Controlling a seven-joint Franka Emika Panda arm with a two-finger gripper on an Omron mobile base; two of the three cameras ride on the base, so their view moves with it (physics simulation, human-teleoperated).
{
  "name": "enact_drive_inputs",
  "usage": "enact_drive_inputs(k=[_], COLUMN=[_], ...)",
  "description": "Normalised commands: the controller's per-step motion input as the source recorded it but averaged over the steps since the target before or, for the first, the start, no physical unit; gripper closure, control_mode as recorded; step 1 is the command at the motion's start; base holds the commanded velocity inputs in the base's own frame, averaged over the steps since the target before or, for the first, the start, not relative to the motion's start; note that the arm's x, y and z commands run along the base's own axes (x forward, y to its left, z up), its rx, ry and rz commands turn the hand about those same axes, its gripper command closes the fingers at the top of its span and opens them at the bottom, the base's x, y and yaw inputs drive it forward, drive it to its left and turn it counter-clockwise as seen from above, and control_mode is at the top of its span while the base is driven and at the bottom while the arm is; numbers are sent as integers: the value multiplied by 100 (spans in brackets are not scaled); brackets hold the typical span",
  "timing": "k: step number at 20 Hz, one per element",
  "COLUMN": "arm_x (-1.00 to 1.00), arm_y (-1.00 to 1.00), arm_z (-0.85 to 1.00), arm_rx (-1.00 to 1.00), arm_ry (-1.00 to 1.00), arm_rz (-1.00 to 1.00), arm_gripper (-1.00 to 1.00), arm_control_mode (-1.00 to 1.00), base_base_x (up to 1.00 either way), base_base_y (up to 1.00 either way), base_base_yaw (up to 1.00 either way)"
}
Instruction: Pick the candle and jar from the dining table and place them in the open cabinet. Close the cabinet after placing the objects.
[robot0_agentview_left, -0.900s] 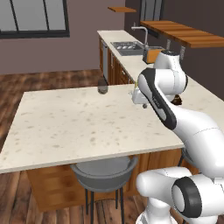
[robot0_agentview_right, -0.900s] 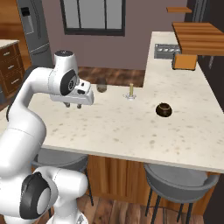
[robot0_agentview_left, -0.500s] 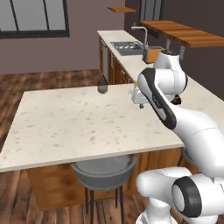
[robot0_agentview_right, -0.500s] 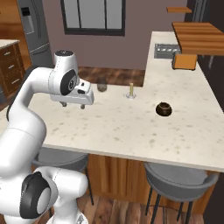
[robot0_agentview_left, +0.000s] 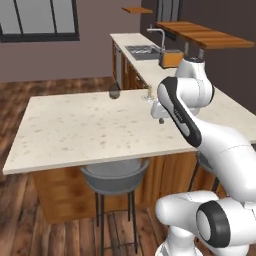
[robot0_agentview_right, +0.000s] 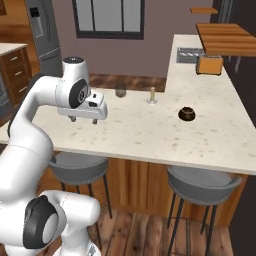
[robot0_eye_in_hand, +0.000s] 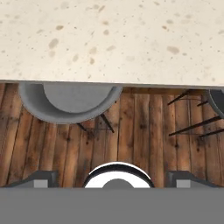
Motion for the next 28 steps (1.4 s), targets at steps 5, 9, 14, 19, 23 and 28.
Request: enact_drive_inputs(k=[5,9,14,19,23,28], arm_x=[0,0,0,0,0,0], arm_y=[0,0,0,0,0,0], arm_z=[0,0,0,0,0,0], arm_rx=[0,0,0,0,0,0], arm_ry=[0,0,0,0,0,0], arm_rz=[0,0,0,0,0,0], arm_gripper=[-100,-100,-100,-100,-100,-100], arm_control_mode=[100,100,100,100,100,100], base_base_x=[-48,-1,0,0,0,9], base_base_y=[30,94,100,100,100,100], base_base_yaw=[0,3,5,1,0,0])
